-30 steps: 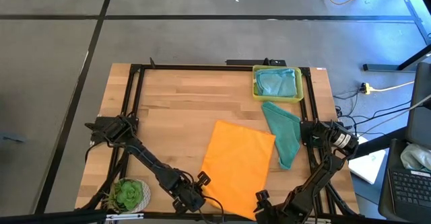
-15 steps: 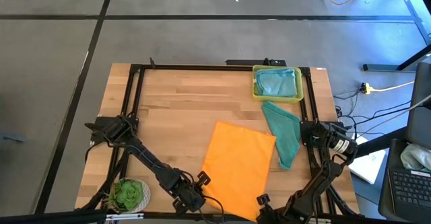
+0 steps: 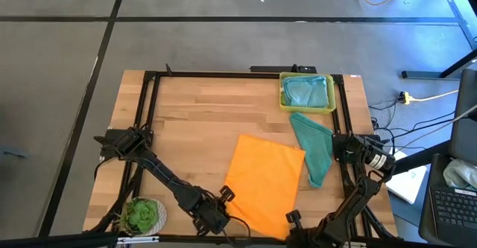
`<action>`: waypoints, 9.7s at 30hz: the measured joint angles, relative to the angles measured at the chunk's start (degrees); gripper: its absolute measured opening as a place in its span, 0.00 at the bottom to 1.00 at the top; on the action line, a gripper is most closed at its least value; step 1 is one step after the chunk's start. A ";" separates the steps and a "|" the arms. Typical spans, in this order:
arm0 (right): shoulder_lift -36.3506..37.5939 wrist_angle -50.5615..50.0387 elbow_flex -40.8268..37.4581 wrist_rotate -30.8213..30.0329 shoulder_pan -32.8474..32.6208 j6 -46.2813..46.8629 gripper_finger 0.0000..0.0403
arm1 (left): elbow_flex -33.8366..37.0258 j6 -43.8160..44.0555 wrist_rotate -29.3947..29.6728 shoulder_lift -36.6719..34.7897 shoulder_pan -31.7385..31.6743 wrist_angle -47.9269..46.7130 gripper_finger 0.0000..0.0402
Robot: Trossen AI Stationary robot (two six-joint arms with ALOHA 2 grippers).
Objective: Fold microfiber towels
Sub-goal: Fold the yellow microfiber cloth
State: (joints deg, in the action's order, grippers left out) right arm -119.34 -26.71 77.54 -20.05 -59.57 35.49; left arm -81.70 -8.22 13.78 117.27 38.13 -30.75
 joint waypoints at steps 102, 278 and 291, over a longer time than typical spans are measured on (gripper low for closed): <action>6.48 -33.58 -6.99 -24.70 1.48 48.75 0.36 | 11.62 21.63 -10.45 -2.78 -13.97 1.64 0.18; -4.73 42.43 -6.41 -18.87 23.19 -23.92 0.05 | -3.60 15.21 8.88 -1.88 -3.61 -5.00 0.01; -4.08 40.58 -6.10 -17.69 23.71 -25.03 0.01 | -3.64 26.57 25.78 -8.65 -3.81 -22.17 0.12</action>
State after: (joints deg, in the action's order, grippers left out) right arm -123.42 13.88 71.44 -37.73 -35.86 10.46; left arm -85.34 18.35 39.56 108.62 34.32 -52.91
